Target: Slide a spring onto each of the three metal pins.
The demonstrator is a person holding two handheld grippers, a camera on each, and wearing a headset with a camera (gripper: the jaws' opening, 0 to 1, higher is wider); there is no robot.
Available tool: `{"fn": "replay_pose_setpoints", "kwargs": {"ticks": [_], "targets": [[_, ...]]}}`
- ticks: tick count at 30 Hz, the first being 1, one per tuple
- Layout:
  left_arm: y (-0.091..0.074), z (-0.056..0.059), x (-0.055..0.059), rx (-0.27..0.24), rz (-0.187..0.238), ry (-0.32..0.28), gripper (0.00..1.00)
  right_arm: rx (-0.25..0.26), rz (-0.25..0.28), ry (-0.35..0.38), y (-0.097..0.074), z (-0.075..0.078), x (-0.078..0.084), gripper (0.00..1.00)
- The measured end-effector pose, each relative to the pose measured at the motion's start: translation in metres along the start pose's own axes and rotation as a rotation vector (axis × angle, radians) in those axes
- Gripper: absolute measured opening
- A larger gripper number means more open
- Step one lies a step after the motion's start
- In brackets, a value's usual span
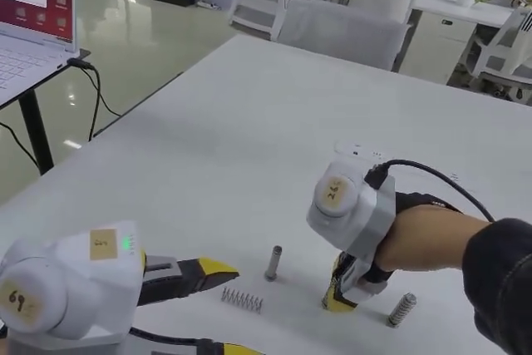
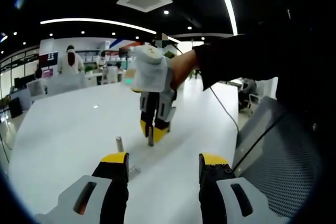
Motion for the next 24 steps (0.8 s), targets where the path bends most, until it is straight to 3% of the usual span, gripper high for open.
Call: {"fn": "replay_pose_setpoints", "kwargs": {"ticks": [15, 24], "targets": [[-0.003, -0.001, 0.001, -0.001, -0.004, 0.005, 0.48, 0.031, 0.062, -0.019, -0.020, -0.010, -0.020, 0.19], [-0.007, -0.003, 0.000, -0.008, -0.001, 0.010, 0.48, 0.014, 0.104, -0.022, -0.022, -0.021, -0.036, 0.18]]}}
Point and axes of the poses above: the centre of the closed fingertips' face, and the gripper's own axes: y roughly forward along the fingers, z roughly to its right, x roughly out of its underside, the point moved 5 cm from there along -y, roughly backward along the fingers, and after that the axes turned 10 degrees about z, right-handed, at the moved point
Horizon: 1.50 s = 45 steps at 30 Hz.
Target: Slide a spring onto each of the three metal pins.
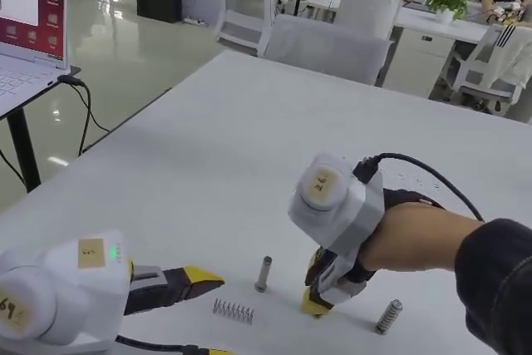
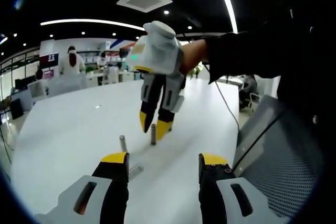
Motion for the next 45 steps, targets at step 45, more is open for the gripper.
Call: {"fn": "replay_pose_setpoints", "kwargs": {"ticks": [45], "targets": [[-0.013, -0.004, 0.009, -0.055, -0.031, -0.026, 0.46, -0.065, 0.044, -0.053, 0.068, -0.012, -0.029, 0.12]]}}
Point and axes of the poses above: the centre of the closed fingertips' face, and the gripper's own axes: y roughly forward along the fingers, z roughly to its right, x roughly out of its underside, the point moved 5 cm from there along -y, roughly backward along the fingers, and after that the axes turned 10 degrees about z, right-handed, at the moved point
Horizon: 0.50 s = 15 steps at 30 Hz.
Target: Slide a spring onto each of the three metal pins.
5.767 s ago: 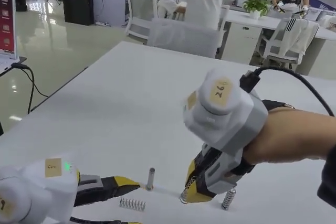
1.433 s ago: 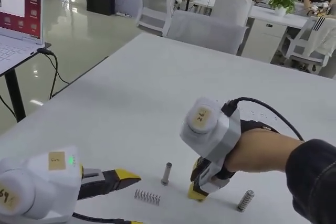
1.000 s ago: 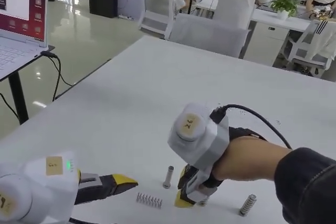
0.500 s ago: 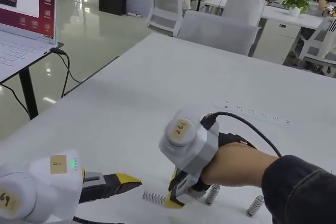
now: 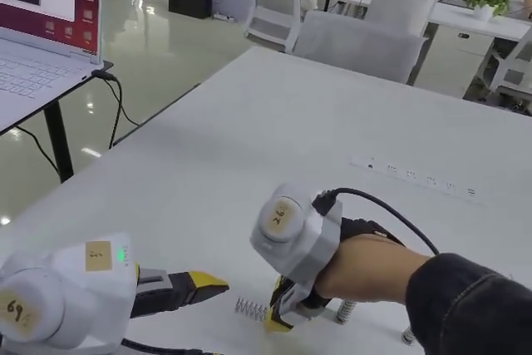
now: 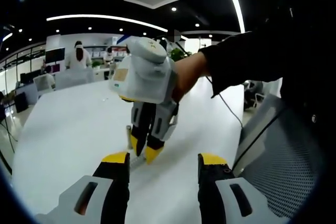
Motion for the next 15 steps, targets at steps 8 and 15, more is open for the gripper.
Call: {"fn": "replay_pose_setpoints", "kwargs": {"ticks": [8, 15], "targets": [[-0.0005, -0.0016, 0.0001, -0.006, 0.004, -0.002, 0.46, 0.007, -0.012, -0.028, 0.0017, -0.0003, -0.0006, 0.08], [-0.0011, -0.0040, 0.0010, -0.005, 0.002, -0.002, 0.45, 0.012, -0.013, -0.011, -0.0052, -0.0019, -0.0005, 0.08]]}}
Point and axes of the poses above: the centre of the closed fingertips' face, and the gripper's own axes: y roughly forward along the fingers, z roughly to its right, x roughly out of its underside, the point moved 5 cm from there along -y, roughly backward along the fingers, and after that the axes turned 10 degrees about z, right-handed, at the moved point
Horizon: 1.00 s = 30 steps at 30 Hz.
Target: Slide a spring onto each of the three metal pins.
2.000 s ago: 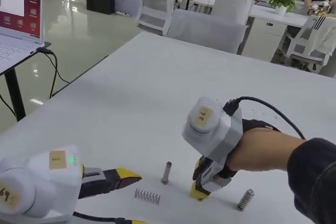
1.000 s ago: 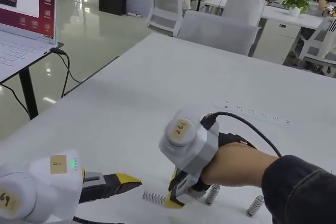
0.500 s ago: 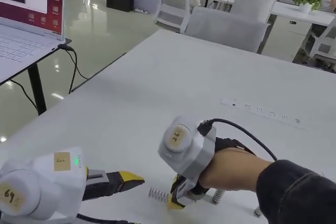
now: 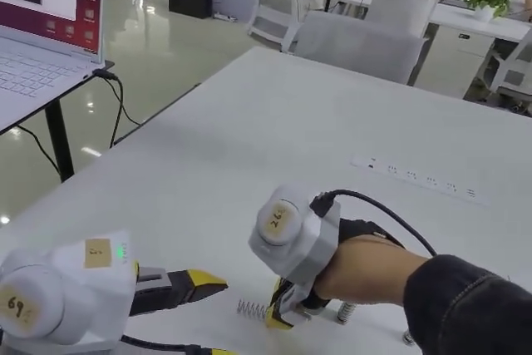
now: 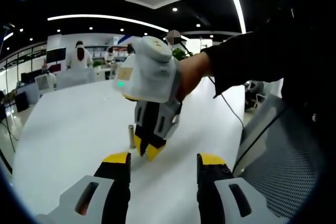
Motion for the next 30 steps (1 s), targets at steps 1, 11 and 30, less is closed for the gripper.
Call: {"fn": "replay_pose_setpoints", "kwargs": {"ticks": [1, 11, 30], "targets": [[0.000, 0.000, 0.000, 0.002, -0.001, 0.001, 0.44, -0.001, -0.001, 0.000, -0.002, -0.001, 0.000, 0.08], [0.007, 0.000, -0.002, 0.030, -0.004, 0.011, 0.39, -0.050, 0.014, 0.034, -0.033, -0.019, -0.001, 0.07], [0.022, 0.014, -0.012, 0.134, -0.021, 0.079, 0.26, -0.100, 0.013, -0.020, -0.080, -0.051, -0.005, 0.07]]}}
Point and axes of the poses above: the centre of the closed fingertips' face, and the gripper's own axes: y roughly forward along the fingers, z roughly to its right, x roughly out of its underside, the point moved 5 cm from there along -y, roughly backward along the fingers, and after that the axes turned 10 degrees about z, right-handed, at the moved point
